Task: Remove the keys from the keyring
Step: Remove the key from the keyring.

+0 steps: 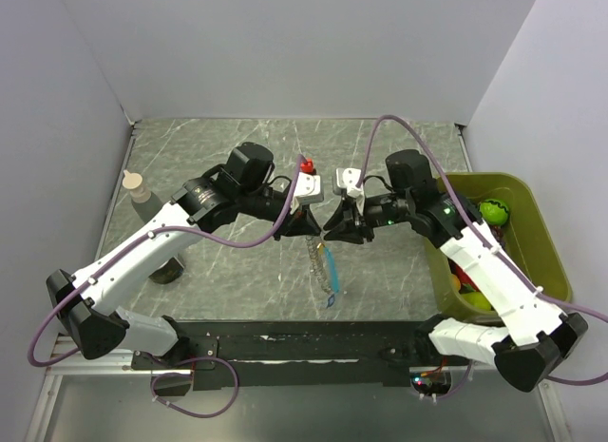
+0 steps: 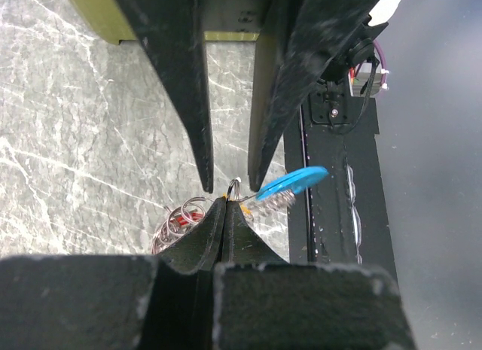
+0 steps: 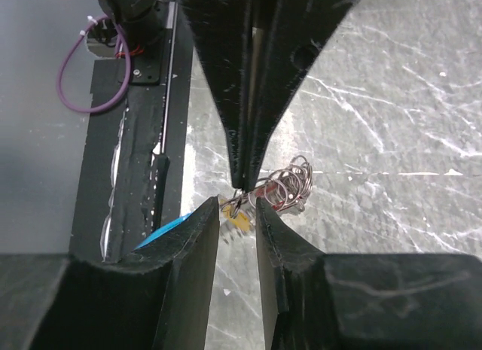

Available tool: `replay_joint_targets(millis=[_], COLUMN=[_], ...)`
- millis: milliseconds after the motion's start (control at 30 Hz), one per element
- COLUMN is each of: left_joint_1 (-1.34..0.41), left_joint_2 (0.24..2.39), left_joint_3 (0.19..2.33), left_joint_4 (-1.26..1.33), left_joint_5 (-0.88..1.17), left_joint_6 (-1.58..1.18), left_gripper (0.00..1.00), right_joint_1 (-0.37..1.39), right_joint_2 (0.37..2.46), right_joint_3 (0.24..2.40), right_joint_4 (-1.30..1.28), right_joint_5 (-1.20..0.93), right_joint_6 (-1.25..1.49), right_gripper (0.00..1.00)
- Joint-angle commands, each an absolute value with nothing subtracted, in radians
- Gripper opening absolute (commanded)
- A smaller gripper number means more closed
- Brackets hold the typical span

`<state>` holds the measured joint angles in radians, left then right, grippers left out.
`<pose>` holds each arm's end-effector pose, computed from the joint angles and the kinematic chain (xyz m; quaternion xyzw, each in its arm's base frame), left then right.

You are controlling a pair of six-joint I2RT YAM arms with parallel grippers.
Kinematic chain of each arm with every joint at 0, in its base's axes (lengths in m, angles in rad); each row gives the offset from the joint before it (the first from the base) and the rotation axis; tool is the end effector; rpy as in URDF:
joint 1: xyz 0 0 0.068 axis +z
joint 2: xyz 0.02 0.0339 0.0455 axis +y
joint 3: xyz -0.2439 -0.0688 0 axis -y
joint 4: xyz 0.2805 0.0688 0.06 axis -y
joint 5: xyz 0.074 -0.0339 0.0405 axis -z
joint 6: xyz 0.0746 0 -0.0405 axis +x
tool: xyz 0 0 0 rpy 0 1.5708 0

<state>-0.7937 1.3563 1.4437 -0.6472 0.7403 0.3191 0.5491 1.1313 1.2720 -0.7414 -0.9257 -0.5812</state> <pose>0.2107 -0.2860 0.3675 0.5795 0.6001 -0.4138 0.3644 0.2108 0.1989 0.3658 -0.5997 0.5570 0.3882 0.4235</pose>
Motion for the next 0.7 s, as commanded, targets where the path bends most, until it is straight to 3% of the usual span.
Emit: replay_joint_targets(millis=[0, 167, 333, 533, 667], left_joint_1=[-0.79, -0.79, -0.79, -0.787, -0.784], left_joint_2=[1.322, 1.325, 1.324, 1.321, 1.318], left_joint_3=[1.468, 1.466, 1.462, 1.462, 1.459], left_joint_4=[-0.58, -0.575, -0.571, -0.566, -0.56], left_joint_5=[0.775, 0.776, 0.769, 0.767, 0.77], left_joint_6=[0.305, 0.301, 0.298, 0.293, 0.287], left_gripper=[0.01, 0.01, 0.01, 0.01, 0.01], right_joint_1=[0.543, 0.543, 0.543, 0.541, 0.543], right_joint_2=[1.138, 1.154, 1.163, 1.164, 1.164], right_joint_3=[1.27, 1.269, 1.264, 1.261, 1.259], right_joint_4=[-0.703, -0.692, -0.692, -0.701, -0.709], right_joint_5=[-0.943, -0.954, -0.963, -0.969, -0.988], right_joint_6=[-0.566, -0.551, -0.551, -0.555, -0.564], right_gripper=[0.33, 0.29, 0.19, 0.01, 0.0])
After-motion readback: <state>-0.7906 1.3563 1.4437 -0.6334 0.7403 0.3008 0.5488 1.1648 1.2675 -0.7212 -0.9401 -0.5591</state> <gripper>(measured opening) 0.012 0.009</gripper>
